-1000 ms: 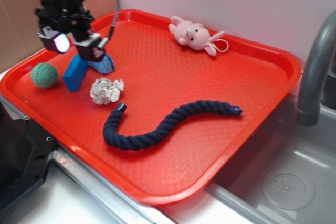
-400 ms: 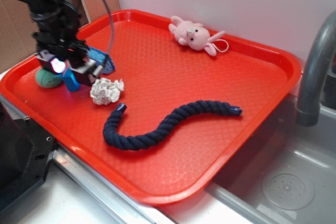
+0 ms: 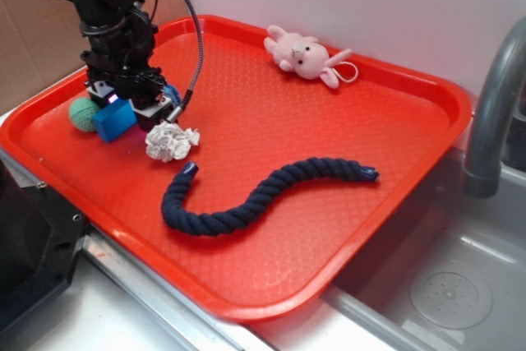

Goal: Grab the blue block.

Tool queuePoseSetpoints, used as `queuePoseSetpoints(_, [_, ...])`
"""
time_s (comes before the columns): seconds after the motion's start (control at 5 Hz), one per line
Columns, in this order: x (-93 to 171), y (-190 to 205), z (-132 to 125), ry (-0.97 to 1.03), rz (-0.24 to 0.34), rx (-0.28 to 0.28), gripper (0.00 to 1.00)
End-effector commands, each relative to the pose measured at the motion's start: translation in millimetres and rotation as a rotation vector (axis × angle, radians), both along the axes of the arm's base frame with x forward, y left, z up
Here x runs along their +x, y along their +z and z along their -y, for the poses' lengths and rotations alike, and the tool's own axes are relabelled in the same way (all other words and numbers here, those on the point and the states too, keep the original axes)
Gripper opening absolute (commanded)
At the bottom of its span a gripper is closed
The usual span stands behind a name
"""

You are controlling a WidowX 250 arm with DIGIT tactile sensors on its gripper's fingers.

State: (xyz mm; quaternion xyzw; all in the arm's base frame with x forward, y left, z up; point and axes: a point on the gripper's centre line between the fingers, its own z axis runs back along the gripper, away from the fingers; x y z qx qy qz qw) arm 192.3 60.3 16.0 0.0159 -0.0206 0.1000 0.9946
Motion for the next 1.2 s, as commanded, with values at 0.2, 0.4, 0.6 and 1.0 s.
queuePoseSetpoints(0.2, [-10.7,107.4,17.9,-0.014,0.024,-0.069,0.0])
queuePoseSetpoints(0.4, [-11.5,157.7,26.4,-0.041,0.075,-0.097,0.0])
queuePoseSetpoints(0.6, [-14.0,144.7,22.7,-0.013,0.101,-0.106,1.0])
queuePoseSetpoints(1.0, [-21.0,56.7,1.0,0.261,0.091,-0.103,1.0])
